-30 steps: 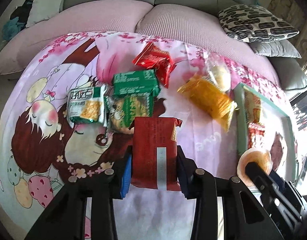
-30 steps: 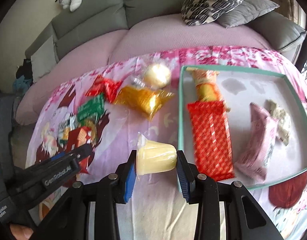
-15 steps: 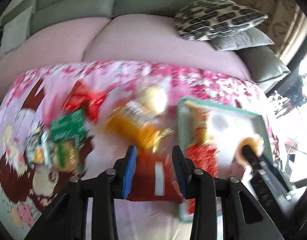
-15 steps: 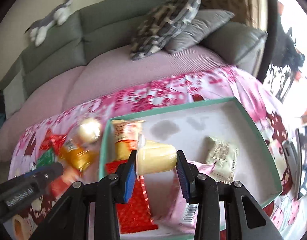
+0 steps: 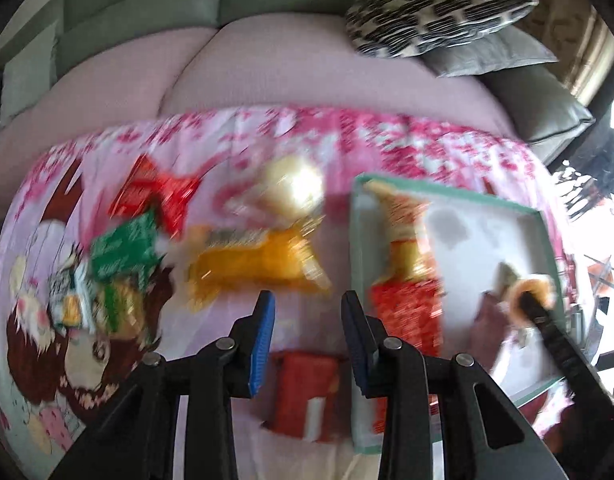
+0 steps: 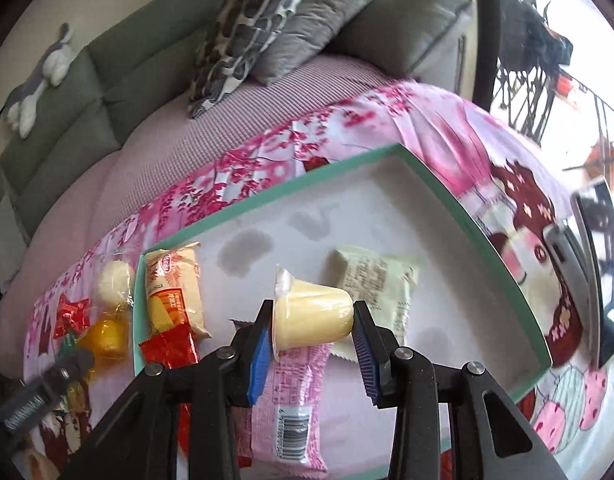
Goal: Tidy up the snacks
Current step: 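Carry the red box and pudding cup over the tray and open both grippers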
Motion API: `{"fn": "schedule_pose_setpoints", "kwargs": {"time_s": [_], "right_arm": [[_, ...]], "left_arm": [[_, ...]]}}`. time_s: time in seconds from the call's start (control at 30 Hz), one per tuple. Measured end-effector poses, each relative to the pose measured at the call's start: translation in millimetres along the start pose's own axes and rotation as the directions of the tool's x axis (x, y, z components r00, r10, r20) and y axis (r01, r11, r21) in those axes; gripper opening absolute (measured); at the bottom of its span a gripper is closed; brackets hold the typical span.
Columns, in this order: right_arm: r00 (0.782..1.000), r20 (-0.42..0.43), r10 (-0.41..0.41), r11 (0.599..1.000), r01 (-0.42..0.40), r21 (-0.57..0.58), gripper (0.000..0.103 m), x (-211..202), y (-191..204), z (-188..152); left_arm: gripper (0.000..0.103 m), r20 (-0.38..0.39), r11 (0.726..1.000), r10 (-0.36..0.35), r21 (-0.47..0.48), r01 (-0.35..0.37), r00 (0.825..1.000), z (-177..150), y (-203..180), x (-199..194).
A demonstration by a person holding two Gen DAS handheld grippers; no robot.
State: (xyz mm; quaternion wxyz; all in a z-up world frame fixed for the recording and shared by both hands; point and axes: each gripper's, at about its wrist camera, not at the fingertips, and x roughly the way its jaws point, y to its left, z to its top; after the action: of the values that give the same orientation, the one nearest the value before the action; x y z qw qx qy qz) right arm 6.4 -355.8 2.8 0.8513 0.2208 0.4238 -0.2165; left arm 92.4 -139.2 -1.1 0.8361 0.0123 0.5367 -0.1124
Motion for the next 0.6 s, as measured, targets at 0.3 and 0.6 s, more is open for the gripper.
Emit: {"fn": "schedule_pose_setpoints", "kwargs": {"time_s": [0.3, 0.6], "right_arm": [[1.0, -0.022, 0.009, 1.0, -0.008, 0.015, 0.04, -14, -5, -9], [0.998, -0.056, 0.034, 0.999, -0.034, 0.004, 0.04, -10, -2, -13]], "left_arm": [[0.057, -0.098, 0.999, 0.038, 0.028, -0.036, 0.994, -36, 11, 20], [0.061, -0.123, 0.996, 0.021, 0.088, -0.01, 0.992, -49, -7, 23]]}}
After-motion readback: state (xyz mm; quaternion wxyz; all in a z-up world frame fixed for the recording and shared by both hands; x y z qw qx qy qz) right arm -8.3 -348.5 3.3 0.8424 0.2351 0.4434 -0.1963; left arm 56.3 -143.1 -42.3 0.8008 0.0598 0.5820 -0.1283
